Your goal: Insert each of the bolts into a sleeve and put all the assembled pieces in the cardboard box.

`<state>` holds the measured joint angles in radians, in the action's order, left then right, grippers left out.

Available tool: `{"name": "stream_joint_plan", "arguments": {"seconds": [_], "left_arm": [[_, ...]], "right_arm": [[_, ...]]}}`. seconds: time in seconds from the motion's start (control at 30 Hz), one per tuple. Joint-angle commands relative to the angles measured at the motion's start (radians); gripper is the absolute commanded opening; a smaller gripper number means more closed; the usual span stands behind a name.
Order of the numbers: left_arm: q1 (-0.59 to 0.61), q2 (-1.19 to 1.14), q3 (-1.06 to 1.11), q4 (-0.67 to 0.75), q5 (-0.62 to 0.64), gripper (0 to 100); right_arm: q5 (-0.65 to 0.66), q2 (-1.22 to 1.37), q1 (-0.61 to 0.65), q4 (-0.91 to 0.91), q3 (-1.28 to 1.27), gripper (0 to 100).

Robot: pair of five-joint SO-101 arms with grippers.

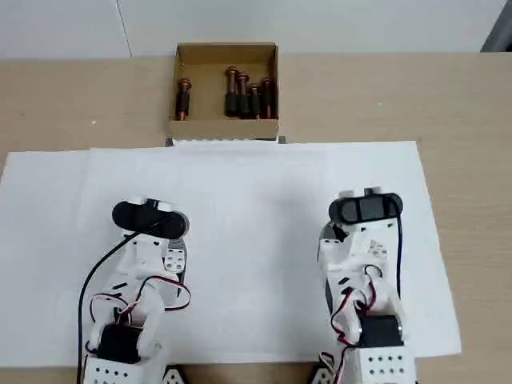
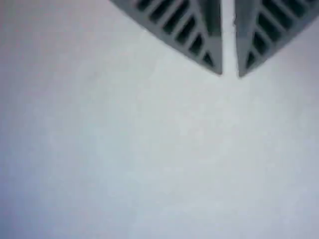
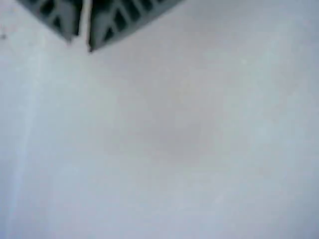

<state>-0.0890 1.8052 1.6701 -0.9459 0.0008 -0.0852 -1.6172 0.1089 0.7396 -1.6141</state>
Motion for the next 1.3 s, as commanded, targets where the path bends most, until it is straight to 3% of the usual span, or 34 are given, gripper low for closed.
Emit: {"name": "stream_joint_plan", "arguments": {"seconds": [0.0,0.73,1.27], "left_arm": [[0.006,0.011,-0.005,0.0,-0.008,1],[0.006,0.011,-0.005,0.0,-0.008,1],[0.006,0.011,-0.005,0.0,-0.008,1]], "right_arm": [[-0.002,-0.113,0.01,-0.019,-0.044,0.3],[-0.009,-0.196,0.004,0.183,-0.069,0.3],[-0.008,-0.197,0.002,0.191,-0.068,0.3]]}}
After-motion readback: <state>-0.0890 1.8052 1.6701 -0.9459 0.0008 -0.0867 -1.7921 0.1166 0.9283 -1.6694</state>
